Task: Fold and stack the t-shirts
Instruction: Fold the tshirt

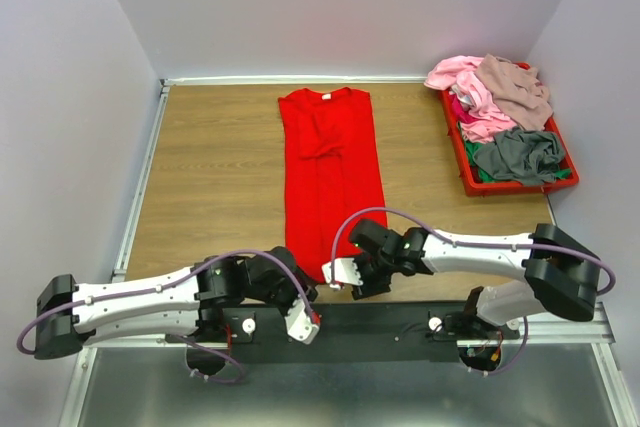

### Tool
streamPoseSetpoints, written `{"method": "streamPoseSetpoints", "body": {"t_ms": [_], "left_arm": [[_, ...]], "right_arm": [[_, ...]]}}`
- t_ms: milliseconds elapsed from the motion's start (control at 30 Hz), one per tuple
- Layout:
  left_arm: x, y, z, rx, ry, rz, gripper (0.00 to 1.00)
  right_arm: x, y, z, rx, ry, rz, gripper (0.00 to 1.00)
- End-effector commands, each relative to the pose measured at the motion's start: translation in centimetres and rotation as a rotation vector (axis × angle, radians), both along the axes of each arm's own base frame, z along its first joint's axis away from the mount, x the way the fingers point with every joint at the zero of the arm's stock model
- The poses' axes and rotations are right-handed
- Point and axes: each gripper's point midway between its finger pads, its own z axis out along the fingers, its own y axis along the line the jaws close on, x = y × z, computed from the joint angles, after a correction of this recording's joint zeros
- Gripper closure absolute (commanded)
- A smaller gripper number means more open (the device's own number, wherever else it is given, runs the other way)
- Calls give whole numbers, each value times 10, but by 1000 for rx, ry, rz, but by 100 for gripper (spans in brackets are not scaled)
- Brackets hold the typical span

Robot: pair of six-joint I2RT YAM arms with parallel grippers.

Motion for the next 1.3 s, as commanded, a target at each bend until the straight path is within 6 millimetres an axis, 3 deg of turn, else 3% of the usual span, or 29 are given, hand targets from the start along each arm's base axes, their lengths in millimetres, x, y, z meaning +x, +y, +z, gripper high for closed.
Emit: {"method": "streamPoseSetpoints", "body": {"t_ms": [0,400,567,667,700,733,1000,1267], "left_arm": [[16,1,10,-33,-77,60,55],[21,3,15,-49,-120,66,54],[20,4,16,-54,-123,61,54],[19,3,16,-56,-118,52,53],[18,3,16,-57,-117,47,53],[17,3,15,-54,-112,42,53],[10,-4,1,-41,-87,-6,51],[19,-22,-5,-94,-113,18,48]], "right_arm": [[11,-15,-15,-65,-83,-42,44],[19,-54,-39,-218,-161,-66,61],[19,-61,-42,-251,-162,-79,67],[16,-62,-43,-260,-145,-74,79],[15,-63,-43,-264,-140,-71,96],[13,-62,-42,-258,-131,-67,99],[10,-48,-12,-145,-60,-60,100],[13,-59,-4,-107,-22,-56,99]]}}
